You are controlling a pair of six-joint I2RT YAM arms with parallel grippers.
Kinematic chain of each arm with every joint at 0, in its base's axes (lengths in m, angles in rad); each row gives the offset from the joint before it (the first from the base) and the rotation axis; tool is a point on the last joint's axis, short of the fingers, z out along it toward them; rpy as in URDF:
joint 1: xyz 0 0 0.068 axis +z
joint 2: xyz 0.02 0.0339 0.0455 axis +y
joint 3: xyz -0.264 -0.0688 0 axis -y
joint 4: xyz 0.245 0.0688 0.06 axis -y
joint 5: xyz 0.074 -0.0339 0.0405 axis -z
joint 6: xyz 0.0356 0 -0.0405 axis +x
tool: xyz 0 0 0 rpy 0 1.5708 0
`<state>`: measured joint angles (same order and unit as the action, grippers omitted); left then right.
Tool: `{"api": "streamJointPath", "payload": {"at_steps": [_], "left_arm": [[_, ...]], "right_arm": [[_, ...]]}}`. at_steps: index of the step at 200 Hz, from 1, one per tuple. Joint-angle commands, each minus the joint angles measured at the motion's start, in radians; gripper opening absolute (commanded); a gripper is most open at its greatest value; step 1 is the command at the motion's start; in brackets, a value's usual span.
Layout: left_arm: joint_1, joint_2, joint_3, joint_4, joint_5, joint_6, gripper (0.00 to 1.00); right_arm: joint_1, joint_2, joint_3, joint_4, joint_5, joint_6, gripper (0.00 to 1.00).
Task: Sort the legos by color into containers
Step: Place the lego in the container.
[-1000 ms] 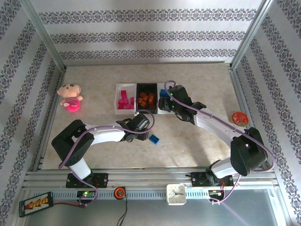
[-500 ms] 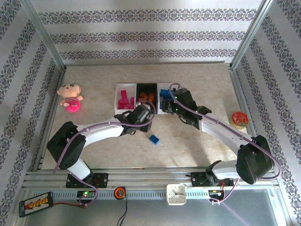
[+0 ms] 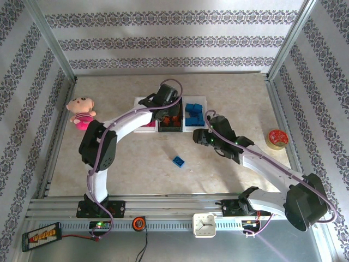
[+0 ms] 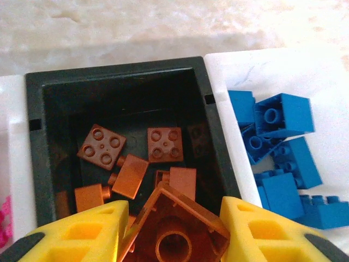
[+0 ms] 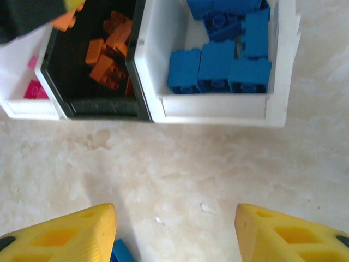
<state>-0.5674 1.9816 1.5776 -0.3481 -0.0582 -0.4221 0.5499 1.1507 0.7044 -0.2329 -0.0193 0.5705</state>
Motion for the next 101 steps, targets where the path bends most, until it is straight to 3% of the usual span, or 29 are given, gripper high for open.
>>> {"api": "streamJointPath", "payload": {"at_steps": [1, 9, 43, 81, 93, 101], "left_arm": [[0.027, 0.044, 0.080, -0.110, -0.028, 0.035, 0.36], [0.033, 0.059, 0.099, -0.124, -0.031, 0.035, 0.37], [0.037, 0.044, 0.107, -0.121, 0.015, 0.017, 0.70], [0.035, -0.135, 0.039, -0.050, 0.072, -0.013, 0.88], [0.035, -0.202, 0.011, -0.037, 0.084, -0.020, 1.00], [0.034, -0.254, -0.016, -0.023, 0.089, -0.028, 1.00]], "right_arm": [[0.028, -0.029, -0.045, -0.021, -0.053, -0.021, 0.60], [0.038, -0.034, -0.053, -0.022, -0.062, -0.030, 0.60], [0.106, -0.016, -0.063, -0.009, -0.104, -0.075, 0.64], [0.189, 0.097, -0.021, 0.025, -0.104, -0.097, 0.65], [0.213, 0.152, 0.004, 0.029, -0.101, -0.106, 0.65], [0.231, 0.188, 0.020, 0.030, -0.096, -0.112, 0.65]]}}
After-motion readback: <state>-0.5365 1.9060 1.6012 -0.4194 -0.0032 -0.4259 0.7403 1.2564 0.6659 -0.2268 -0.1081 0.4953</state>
